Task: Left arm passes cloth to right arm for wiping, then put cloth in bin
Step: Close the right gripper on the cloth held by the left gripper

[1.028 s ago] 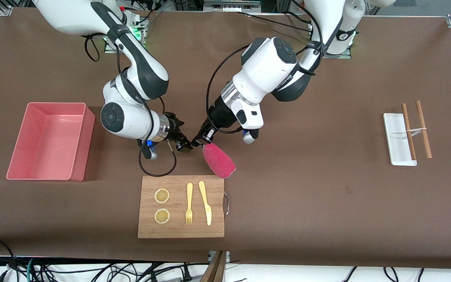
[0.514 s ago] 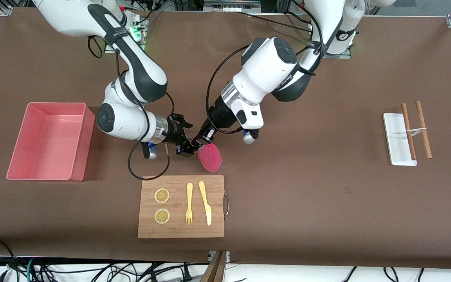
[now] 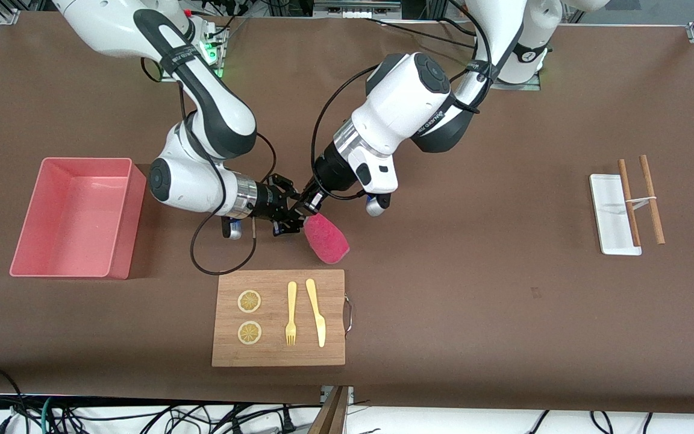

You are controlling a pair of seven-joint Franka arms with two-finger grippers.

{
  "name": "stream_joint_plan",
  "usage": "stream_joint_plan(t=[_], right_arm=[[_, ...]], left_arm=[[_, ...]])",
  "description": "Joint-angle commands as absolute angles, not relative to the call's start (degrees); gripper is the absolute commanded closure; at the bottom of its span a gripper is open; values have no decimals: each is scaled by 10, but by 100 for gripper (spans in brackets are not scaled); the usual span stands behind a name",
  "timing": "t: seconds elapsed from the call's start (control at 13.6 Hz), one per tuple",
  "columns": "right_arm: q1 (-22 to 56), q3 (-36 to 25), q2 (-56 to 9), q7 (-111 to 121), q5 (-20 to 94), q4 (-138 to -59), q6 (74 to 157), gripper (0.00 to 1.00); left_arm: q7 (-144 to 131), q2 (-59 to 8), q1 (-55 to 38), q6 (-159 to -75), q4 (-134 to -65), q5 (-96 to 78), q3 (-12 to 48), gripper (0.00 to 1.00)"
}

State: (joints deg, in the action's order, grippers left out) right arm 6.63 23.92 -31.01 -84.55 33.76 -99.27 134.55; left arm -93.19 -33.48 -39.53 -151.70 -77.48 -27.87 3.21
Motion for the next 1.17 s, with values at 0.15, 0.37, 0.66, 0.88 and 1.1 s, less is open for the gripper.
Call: stream_joint_plan(t=[0.15,0.37,0.66,0.88,1.1], right_arm=[[59,246,-291,-847,365,-1017,1368,100],[58,247,-293,-846,367,-1014,1368,100],[58,247,-293,-846,367,-1013,1367,100],[58,247,-292,-845,367,-1013,1364,100],[58,247,-291,-843,367,-1013,1362,100]], left_arm=[[-937,-326,-396,-1500,-775,-267,31,100],[-937,-326,-396,-1500,-774,-267,30,100],[-936,-325,-395,-1500,-775,-267,29,100],[-936,-326,-395,-1499,-775,-267,28,100],[-936,-326,-395,-1499,-775,-267,27,100]])
